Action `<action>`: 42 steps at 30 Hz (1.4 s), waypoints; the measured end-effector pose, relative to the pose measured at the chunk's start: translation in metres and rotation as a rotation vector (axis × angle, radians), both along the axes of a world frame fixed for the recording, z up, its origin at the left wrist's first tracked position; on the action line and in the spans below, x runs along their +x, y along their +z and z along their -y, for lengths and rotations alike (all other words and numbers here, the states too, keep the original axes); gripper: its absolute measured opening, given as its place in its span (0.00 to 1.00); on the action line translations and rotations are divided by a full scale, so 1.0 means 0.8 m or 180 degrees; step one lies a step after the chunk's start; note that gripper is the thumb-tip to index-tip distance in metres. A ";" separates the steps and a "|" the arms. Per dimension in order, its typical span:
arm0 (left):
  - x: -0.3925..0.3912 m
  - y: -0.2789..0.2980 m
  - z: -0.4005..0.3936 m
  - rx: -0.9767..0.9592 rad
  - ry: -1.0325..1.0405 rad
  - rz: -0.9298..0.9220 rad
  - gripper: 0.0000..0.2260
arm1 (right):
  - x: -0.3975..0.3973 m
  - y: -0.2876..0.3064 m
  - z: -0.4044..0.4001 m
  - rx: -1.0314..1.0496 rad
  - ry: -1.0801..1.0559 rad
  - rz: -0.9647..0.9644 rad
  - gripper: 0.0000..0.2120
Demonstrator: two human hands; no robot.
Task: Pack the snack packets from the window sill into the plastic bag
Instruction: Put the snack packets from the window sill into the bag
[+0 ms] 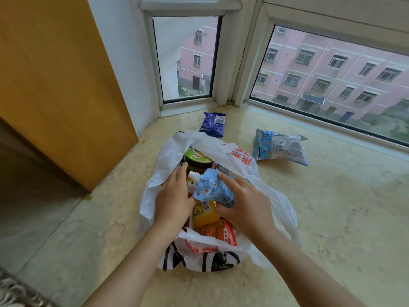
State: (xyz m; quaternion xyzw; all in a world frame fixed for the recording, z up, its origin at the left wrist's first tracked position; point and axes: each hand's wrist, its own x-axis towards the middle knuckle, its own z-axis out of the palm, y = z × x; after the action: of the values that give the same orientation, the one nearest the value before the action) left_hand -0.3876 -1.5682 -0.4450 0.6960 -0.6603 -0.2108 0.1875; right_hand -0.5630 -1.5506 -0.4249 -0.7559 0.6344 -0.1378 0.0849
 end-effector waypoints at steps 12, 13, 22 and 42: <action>-0.001 0.002 -0.004 -0.0457 -0.0414 0.0280 0.20 | -0.004 -0.026 0.002 0.0548 0.0112 -0.0332 0.39; -0.002 0.003 -0.004 -0.0466 -0.0402 0.0303 0.19 | -0.004 -0.025 0.000 0.0483 0.0195 -0.0333 0.38; -0.032 0.030 -0.009 -0.0942 -0.0330 0.0176 0.16 | -0.036 0.005 -0.009 -0.0848 0.0491 -0.0342 0.29; -0.180 0.040 0.079 -0.0821 -0.0991 0.0526 0.17 | -0.201 -0.006 0.060 -0.0482 -0.0022 -0.0434 0.29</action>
State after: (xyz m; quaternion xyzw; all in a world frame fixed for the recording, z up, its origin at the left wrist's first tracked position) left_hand -0.5316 -1.6316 -0.4132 0.5708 -0.7945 -0.0932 0.1854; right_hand -0.7235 -1.5984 -0.4294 -0.7655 0.6291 -0.1340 -0.0164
